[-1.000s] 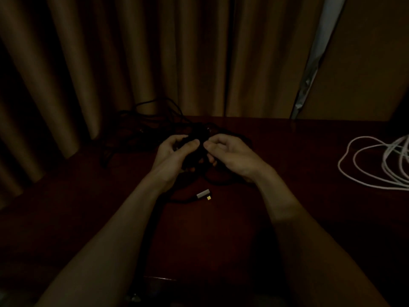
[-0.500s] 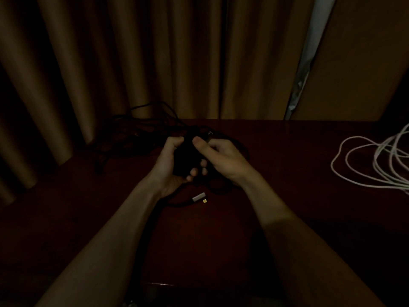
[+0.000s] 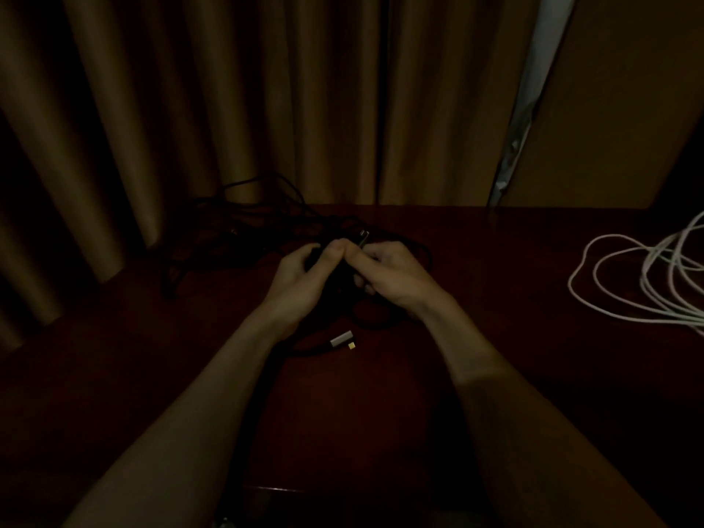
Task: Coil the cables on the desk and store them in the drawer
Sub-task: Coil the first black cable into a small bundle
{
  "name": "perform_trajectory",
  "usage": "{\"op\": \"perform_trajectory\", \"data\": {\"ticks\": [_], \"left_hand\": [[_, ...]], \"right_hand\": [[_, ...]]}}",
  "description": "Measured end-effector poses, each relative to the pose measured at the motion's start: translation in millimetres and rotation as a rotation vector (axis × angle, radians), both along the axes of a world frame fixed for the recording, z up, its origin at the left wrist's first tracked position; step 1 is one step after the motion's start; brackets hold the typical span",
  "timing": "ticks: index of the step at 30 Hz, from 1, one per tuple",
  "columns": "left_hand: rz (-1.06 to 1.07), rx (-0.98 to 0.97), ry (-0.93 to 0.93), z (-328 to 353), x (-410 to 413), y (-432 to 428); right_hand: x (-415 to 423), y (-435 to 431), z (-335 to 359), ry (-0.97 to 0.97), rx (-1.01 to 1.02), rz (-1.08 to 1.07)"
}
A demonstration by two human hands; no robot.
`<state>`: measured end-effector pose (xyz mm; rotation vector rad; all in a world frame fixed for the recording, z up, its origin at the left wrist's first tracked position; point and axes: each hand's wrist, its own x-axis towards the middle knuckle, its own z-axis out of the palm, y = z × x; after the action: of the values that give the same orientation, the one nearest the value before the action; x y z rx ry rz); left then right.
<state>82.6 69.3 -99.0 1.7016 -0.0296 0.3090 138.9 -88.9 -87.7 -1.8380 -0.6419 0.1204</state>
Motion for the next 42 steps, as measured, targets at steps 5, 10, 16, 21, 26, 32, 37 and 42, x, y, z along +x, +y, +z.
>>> {"op": "perform_trajectory", "data": {"ticks": [5,10,16,21,26,32,37,42], "left_hand": [[0.035,-0.101,0.073,1,3,6],[-0.128,-0.272,0.142,7,3,11],[-0.225,-0.354,0.217,11,-2,4],[-0.342,-0.328,0.243,10,-2,8],[-0.188,-0.186,0.216,10,0,1],[0.042,0.177,-0.099,-3,1,-3],[0.051,0.460,-0.165,-9,0,-1],[0.003,0.149,-0.037,-4,2,1]], "right_hand": [[0,-6,-2,0.100,0.063,0.171],[0,-9,-1,0.065,0.063,0.156],[1,-5,-6,0.114,0.160,0.081],[-1,-4,-5,0.184,0.025,0.150],[-8,-4,-3,0.230,0.196,0.106],[-6,3,-7,0.215,0.287,-0.085],[-4,1,-6,0.128,0.220,-0.146],[-3,-1,-7,0.074,0.141,-0.114]]}}
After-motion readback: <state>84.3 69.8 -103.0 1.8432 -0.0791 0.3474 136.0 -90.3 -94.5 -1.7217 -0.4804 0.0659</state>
